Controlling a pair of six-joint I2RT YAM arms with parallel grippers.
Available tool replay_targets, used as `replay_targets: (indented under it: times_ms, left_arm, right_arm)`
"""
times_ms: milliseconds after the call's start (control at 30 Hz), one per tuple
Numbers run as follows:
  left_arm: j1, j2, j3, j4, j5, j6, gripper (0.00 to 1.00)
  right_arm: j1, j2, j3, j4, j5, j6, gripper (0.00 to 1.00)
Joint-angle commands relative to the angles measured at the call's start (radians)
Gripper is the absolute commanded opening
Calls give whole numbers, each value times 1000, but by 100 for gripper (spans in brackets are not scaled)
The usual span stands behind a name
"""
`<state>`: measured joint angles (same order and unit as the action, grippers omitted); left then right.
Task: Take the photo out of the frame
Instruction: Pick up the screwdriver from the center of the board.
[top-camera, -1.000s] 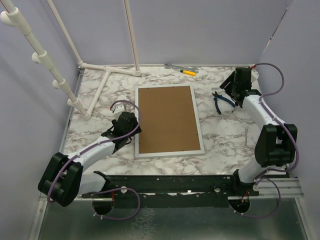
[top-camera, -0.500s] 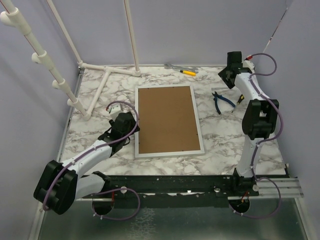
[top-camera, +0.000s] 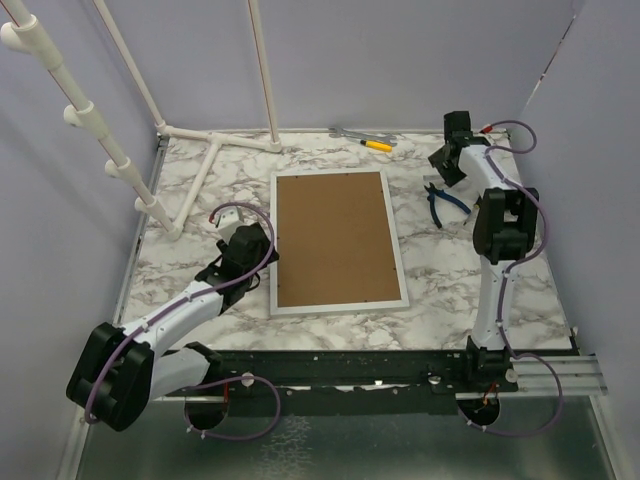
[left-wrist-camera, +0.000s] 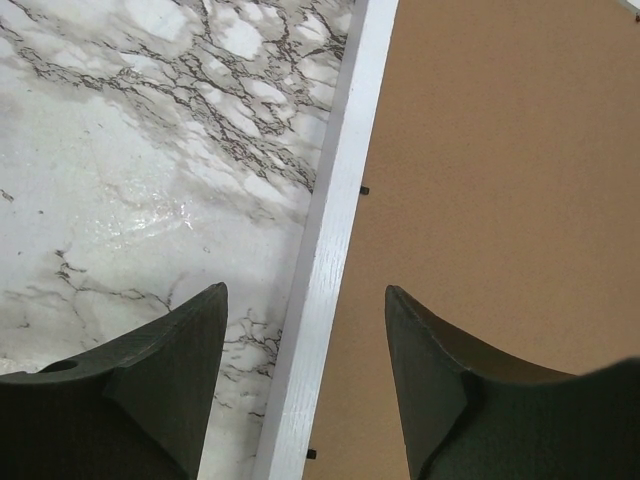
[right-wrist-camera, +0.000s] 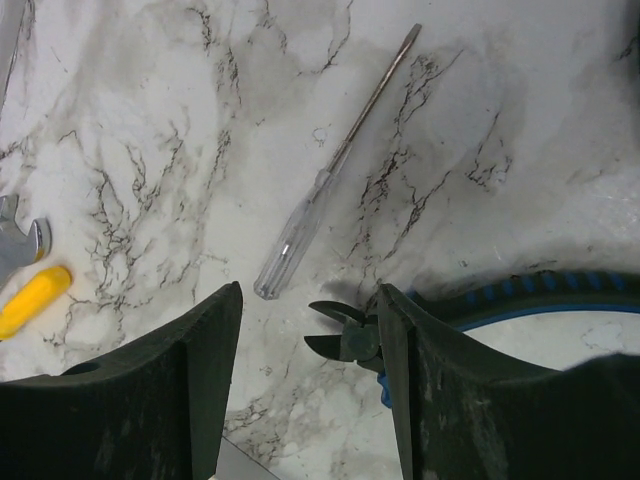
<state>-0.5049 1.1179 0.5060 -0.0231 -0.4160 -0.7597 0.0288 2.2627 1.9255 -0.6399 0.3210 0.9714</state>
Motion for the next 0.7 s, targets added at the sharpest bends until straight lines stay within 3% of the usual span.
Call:
replay_targets:
  times_ms: [0, 667]
  left_arm:
    - [3, -26, -18, 16, -36, -13, 65]
    - [3, 19, 12, 18, -66, -10, 65]
  right_arm:
    - [-7, 55, 59, -18, -24, 38, 60]
    - [-7, 191, 164, -38, 4, 72, 55]
